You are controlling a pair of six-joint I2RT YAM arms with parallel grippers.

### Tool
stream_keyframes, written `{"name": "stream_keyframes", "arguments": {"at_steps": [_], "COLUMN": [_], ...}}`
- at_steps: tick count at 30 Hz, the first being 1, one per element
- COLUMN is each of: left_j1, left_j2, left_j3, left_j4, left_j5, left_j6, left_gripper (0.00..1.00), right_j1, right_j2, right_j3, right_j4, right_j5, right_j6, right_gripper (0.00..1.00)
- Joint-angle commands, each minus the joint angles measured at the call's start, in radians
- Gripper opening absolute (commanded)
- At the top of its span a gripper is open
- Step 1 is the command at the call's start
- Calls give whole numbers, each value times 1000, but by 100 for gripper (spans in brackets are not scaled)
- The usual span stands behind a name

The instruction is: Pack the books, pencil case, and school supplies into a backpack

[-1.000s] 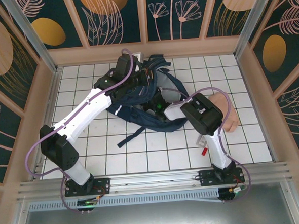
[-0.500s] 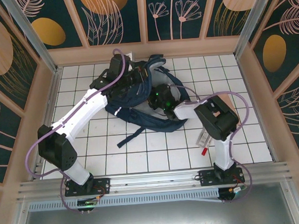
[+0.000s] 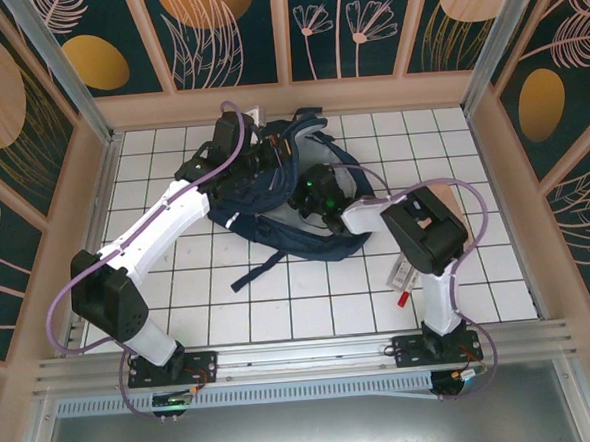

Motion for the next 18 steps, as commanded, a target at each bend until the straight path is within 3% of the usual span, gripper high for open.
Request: {"name": "stream_keyframes", "arguments": {"at_steps": [1,8,18], "left_j1": [12,18,23], "left_j2": [-42,-42,-37], "left_j3": [30,28,18], "left_j4": [84,95,120], "left_j5": [8,-15,-16], "left_j6": [-25,-49,-77], "left_gripper": [0,0,0], "right_j1": [52,88,130], "right_j2": [103,83,146], "right_j3": [139,102,141], "right_j4": [98,46,217], "right_j5": [26,348,403], "right_j6": [30,153,184], "right_gripper": [0,0,3]}}
